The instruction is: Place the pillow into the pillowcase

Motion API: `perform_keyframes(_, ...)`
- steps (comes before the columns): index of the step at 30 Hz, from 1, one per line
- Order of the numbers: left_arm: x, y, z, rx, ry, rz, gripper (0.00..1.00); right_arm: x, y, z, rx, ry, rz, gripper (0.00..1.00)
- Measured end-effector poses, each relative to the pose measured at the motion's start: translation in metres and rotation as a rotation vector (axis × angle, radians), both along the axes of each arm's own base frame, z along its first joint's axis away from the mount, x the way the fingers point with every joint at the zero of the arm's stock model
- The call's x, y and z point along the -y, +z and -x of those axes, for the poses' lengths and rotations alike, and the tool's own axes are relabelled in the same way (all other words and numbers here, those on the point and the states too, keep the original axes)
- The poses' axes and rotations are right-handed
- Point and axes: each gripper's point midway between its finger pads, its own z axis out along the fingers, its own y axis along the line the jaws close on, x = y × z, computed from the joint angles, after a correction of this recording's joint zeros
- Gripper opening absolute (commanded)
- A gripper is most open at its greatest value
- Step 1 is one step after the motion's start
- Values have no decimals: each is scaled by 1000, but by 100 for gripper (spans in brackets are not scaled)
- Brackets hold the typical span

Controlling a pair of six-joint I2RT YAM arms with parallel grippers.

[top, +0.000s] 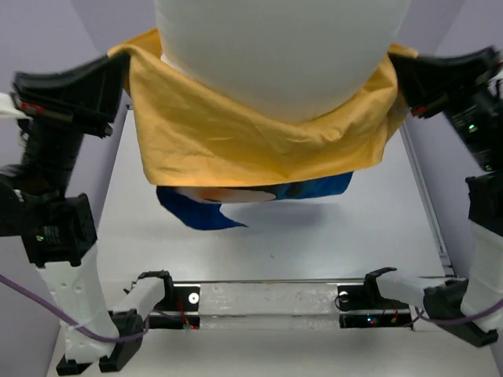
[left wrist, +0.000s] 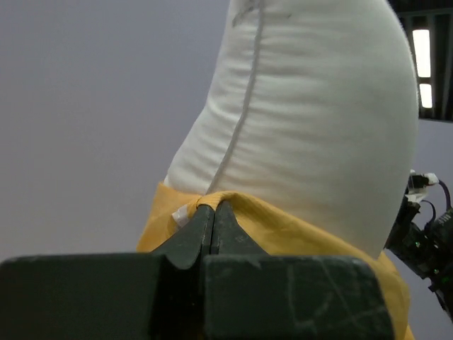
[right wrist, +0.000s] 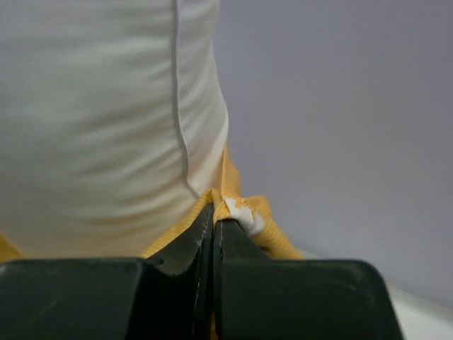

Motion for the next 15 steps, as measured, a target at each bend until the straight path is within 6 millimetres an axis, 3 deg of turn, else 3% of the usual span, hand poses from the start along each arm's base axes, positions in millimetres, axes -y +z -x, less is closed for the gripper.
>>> perform_keyframes(2,-6,-42,-25,-85,25,30,0,-4,-54,-21,-121,-9,17,0)
perform_keyframes(4,-8,-110,-55,-242,24,46,0,-9,-103,-41,-253,-13,47,0)
perform_keyframes(6,-5,-133,-68,-314,4,32,0,-21,-139,-68,-392,6,101,0)
perform_keyframes(8,0,-148,-96,-422,-24,2,0,-26,-152,-87,-454,2,122,0)
perform_keyframes(10,-2,-131,-113,-437,-9,0,0,-28,-151,-117,-481,-38,133,0)
perform_keyframes(11,-5,-121,-120,-414,11,5,0,-28,-144,-122,-462,-48,131,0)
perform_keyframes(14,-13,-124,-119,-348,53,40,0,-25,-129,-105,-391,-38,108,0)
perform_keyframes(15,-14,-142,-114,-374,54,48,0,-22,-131,-89,-372,-24,97,0)
